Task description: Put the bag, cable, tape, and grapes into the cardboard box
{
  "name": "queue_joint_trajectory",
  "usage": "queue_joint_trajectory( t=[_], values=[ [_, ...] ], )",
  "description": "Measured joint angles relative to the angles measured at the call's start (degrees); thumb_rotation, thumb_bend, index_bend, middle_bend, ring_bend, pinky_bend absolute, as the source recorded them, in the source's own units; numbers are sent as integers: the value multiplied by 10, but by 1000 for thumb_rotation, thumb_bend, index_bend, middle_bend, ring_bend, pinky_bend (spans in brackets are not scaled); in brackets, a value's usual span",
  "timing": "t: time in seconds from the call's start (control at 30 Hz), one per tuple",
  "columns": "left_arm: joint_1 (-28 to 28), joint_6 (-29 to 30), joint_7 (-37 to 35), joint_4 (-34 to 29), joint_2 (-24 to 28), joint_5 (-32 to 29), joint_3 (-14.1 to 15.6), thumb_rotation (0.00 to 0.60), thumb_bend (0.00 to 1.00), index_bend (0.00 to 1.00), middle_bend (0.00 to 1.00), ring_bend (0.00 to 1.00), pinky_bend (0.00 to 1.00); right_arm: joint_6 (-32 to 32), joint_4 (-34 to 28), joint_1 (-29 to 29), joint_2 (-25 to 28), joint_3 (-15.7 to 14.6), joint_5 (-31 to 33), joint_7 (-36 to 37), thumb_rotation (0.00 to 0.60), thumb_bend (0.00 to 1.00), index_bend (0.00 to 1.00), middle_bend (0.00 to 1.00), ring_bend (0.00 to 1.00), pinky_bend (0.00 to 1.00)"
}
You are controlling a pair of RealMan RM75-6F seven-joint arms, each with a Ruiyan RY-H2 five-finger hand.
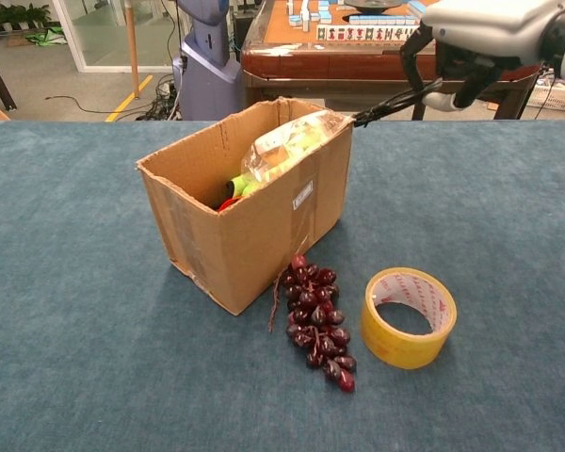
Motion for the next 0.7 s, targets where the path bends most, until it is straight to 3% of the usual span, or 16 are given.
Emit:
queue_joint_trajectory(
  t=[0.37, 0.7],
  values=[
    [-1, -5, 2, -1, -1, -3, 0, 600, 100, 295, 245, 158, 400, 36, -99, -2, 46, 20, 17, -69, 600, 442, 669, 1000, 1000, 1000],
    [-1, -1, -1, -4, 1, -1, -1, 600, 100, 295, 245, 158, 400, 15, -104, 36, 15, 25, 27, -100, 600, 441, 669, 1000, 1000, 1000]
  ],
)
